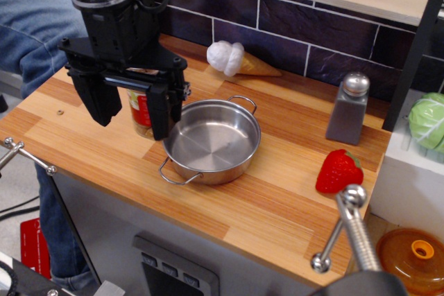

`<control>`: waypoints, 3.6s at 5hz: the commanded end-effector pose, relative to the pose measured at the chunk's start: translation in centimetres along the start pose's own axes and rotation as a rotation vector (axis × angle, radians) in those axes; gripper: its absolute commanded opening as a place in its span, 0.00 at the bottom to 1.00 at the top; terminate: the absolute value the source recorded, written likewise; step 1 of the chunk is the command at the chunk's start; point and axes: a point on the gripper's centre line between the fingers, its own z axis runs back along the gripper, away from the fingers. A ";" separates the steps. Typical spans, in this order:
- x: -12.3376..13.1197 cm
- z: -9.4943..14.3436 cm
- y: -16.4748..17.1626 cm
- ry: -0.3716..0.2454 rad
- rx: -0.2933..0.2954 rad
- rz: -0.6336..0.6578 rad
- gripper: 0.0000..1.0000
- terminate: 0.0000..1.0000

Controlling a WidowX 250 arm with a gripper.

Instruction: Pour almonds in pot

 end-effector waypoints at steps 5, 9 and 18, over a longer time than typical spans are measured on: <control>5.6 4.9 6.9 0.143 -0.309 0.780 1.00 0.00; 8.6 2.0 11.6 0.324 -0.241 1.189 1.00 0.00; 8.0 -3.5 4.4 0.645 -0.197 1.218 1.00 0.00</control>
